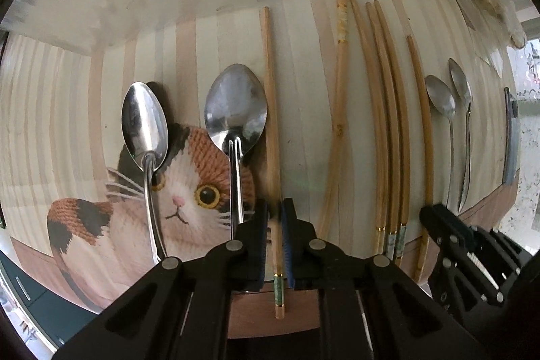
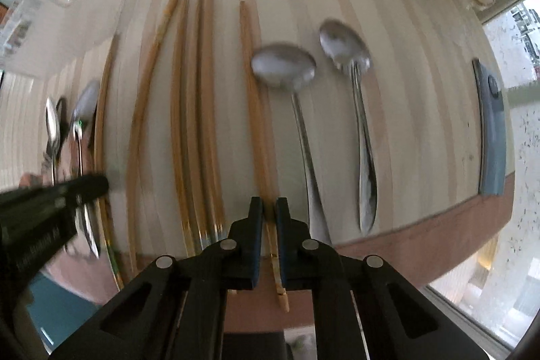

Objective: Organize utensils
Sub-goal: 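Lift the left tool's chopstick toward the clear basket while the right tool carries its chopstick alongside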

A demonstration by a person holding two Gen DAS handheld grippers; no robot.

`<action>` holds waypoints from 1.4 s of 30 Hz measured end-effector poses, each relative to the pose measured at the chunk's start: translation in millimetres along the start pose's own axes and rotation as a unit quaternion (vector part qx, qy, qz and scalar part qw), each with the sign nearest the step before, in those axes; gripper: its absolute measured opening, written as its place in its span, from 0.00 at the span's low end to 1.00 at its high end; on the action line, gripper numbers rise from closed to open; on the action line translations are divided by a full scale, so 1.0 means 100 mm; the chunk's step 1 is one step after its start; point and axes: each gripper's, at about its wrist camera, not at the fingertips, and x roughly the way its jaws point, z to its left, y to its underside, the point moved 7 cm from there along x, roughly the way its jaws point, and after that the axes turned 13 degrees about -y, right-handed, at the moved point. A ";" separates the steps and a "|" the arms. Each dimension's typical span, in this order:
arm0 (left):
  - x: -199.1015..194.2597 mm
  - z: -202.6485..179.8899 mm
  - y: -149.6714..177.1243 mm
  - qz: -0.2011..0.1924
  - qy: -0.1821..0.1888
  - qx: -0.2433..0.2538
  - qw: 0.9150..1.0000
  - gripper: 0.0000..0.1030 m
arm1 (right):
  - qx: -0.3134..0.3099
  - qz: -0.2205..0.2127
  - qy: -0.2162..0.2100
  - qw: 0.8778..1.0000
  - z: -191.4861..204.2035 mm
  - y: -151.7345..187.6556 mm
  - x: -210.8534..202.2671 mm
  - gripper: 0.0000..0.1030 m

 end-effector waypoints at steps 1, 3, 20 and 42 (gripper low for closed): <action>0.02 -0.03 -0.05 0.000 -0.002 0.000 1.000 0.07 | 0.003 0.000 -0.003 1.000 0.01 0.03 0.00 0.08; 0.03 -0.05 -0.04 0.001 -0.005 0.001 1.000 0.07 | 0.010 0.000 -0.008 1.000 0.00 0.05 -0.02 0.08; -0.01 -0.30 0.01 -0.031 -0.062 0.032 0.997 0.04 | 0.012 -0.013 -0.013 1.000 -0.12 -0.09 0.16 0.07; -1.51 -0.20 -0.14 -0.195 -0.039 -0.004 0.980 0.04 | 0.033 -0.164 -0.095 0.981 -0.22 -0.23 -1.24 0.06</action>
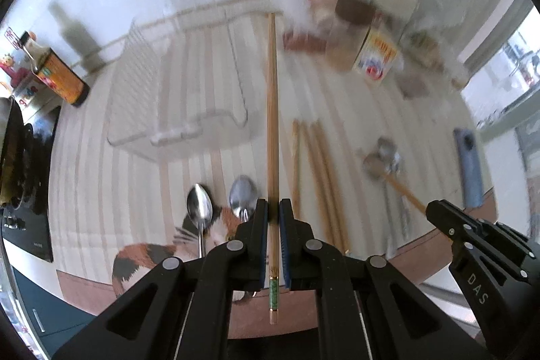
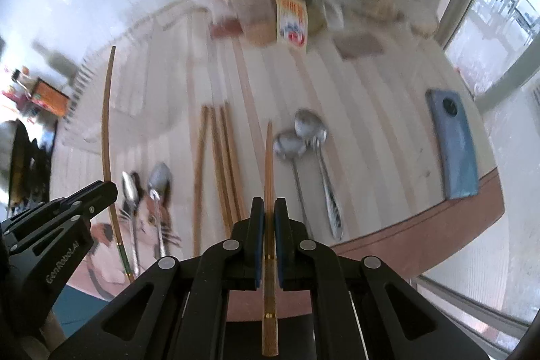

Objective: Organize utensils
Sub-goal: 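Lift the left tool's chopstick toward the clear basket while the right tool carries its chopstick alongside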

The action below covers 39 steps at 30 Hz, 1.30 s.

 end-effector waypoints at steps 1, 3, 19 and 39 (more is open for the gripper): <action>-0.07 0.02 -0.07 -0.008 0.003 -0.003 1.000 0.04 | -0.001 -0.006 -0.002 1.000 0.01 -0.05 -0.07 0.05; -0.15 0.05 -0.16 -0.018 0.006 -0.009 1.000 0.04 | -0.005 -0.022 -0.007 1.000 0.09 -0.17 -0.18 0.00; 0.01 0.72 -0.25 -0.027 -0.051 -0.084 0.995 0.04 | -0.001 0.077 -0.023 0.997 0.04 -0.33 0.40 0.27; 0.18 0.67 -0.08 -0.007 -0.064 -0.075 0.995 0.04 | -0.020 0.142 0.044 0.989 -0.08 0.28 1.06 0.06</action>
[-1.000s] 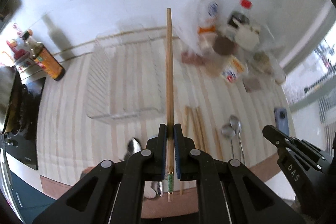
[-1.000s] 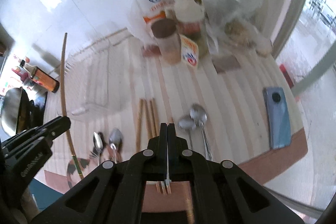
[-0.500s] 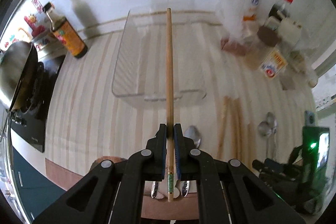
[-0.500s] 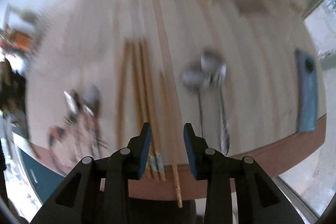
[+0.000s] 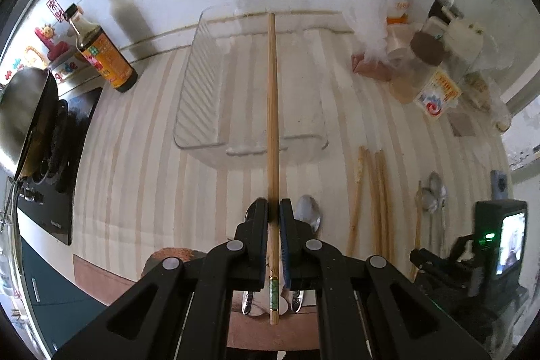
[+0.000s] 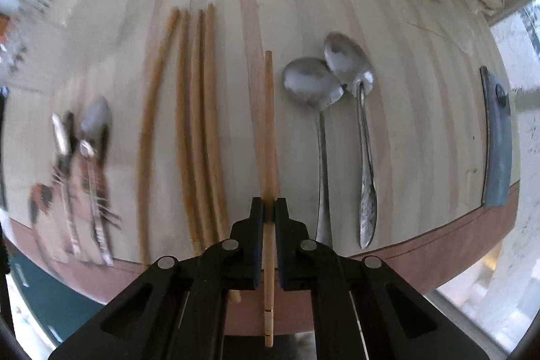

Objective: Organize utensils
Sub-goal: 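Lift the left tool's chopstick toward the clear basket while the right tool carries its chopstick alongside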

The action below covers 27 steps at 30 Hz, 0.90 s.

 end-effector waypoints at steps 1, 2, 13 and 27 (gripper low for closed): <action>-0.05 0.01 -0.04 -0.006 0.002 -0.002 1.000 0.04 | -0.001 -0.009 -0.008 1.000 0.03 -0.04 -0.10 0.06; -0.10 0.03 -0.08 -0.010 0.005 -0.005 1.000 0.04 | -0.003 -0.019 -0.017 1.000 0.07 -0.07 -0.21 0.06; -0.26 0.48 -0.86 -0.001 0.091 -0.059 0.994 0.04 | -0.064 -0.124 -0.139 0.980 0.97 -1.24 -1.39 0.06; 0.89 0.62 -1.56 0.115 0.118 -0.072 0.984 0.04 | -0.050 -0.045 -0.160 0.985 1.77 -2.67 -0.51 0.06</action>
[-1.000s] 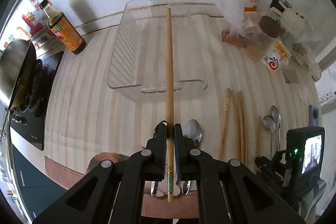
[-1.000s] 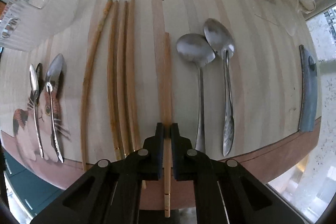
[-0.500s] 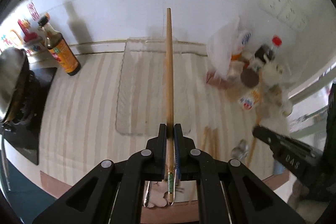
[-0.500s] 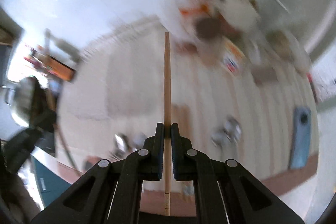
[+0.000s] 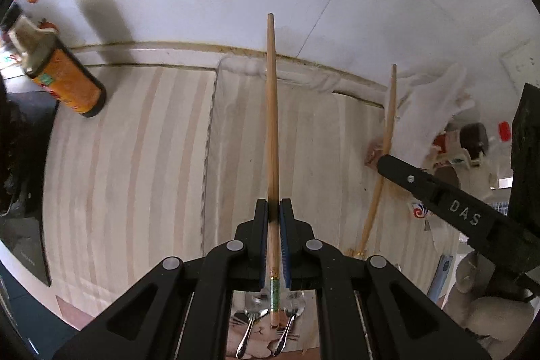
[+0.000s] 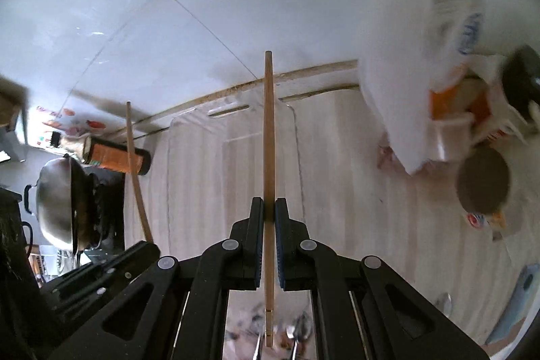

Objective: Organize utensils
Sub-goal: 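Lift the left tool's chopstick toward the clear basket while the right tool carries its chopstick alongside, then open the left tool over the basket while the right tool releases its chopstick there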

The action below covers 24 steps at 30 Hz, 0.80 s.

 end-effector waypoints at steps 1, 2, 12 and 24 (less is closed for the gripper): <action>0.03 0.00 -0.03 0.003 0.001 0.002 1.000 0.05 | 0.001 0.005 0.001 1.000 0.00 -0.03 0.05 0.06; 0.06 0.01 -0.04 0.006 -0.002 0.005 1.000 0.05 | 0.002 0.014 0.003 1.000 0.00 -0.05 0.15 0.06; 0.01 0.28 0.06 -0.013 -0.065 -0.002 0.998 0.21 | -0.019 0.067 0.025 0.997 0.01 0.18 0.37 0.38; -0.58 0.55 0.54 -0.177 -0.134 -0.031 0.975 1.00 | -0.035 -0.054 0.075 0.995 -0.37 0.86 -0.60 0.58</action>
